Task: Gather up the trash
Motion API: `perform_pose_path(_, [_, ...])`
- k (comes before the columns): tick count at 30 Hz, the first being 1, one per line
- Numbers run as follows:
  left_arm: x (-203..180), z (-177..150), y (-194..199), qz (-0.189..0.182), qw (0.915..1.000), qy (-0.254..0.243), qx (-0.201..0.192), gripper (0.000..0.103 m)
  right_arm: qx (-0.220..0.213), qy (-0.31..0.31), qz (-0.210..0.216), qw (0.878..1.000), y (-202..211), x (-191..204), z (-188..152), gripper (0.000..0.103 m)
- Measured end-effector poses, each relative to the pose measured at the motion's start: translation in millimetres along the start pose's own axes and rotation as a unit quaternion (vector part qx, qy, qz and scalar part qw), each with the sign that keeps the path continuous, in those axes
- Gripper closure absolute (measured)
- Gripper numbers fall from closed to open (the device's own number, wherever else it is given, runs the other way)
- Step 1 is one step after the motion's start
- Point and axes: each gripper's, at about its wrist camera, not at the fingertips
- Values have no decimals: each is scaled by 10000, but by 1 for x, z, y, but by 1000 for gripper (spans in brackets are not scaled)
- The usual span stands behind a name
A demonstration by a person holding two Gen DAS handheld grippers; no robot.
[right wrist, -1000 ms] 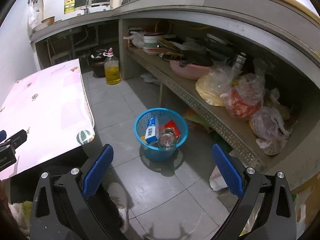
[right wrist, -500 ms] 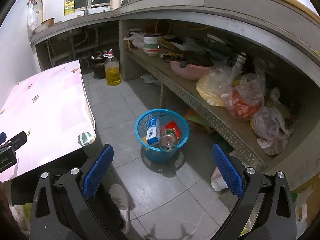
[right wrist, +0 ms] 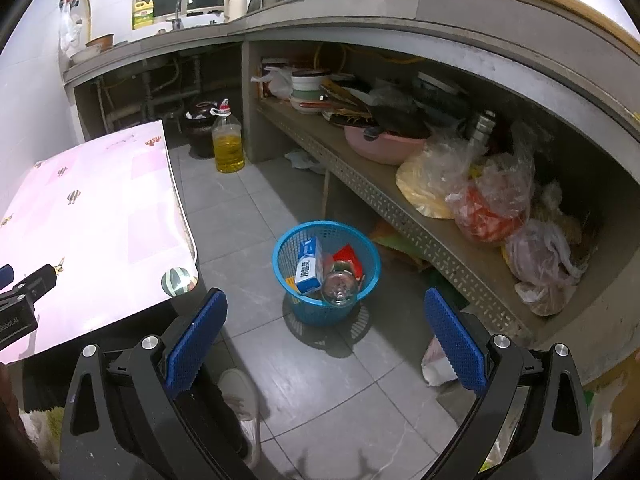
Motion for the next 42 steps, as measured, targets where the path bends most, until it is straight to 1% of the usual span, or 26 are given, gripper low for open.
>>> perform_pose_path(42, [1, 1, 0, -1, 10000, 4, 4, 6, -35, 9, -17, 10000, 2, 1, 5, 8])
Point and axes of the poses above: each gripper's, at about its wrist camera, not at the fingertips, and y roughly against the way its jaws point, x to its left, z to its top, and after that the axes turned 7 degrees about z, right-handed
